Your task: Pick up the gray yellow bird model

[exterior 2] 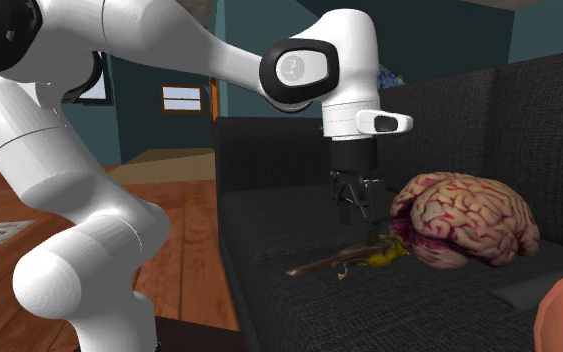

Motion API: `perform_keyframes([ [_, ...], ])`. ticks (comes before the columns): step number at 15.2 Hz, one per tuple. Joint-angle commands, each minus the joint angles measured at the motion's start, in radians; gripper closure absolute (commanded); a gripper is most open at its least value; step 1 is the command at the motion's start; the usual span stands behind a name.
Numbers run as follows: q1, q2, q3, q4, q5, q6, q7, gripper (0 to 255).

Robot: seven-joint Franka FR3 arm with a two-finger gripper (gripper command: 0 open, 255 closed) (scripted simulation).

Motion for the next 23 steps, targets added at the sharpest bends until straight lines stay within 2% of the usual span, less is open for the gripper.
perform_keyframes([
  [1,0.002,0.008,0.003,-0.019,0.002,0.030,-0.002,0],
  [7,0.004,0.021,0.007,-0.071,0.005,0.096,-0.002,0],
  [8,0.004,0.021,0.008,-0.072,0.005,0.096,-0.002,255],
  [17,0.003,0.021,0.007,-0.071,0.005,0.096,-0.002,255],
  [23,0.002,0.005,0.001,-0.002,0.001,0.010,-0.002,255],
])
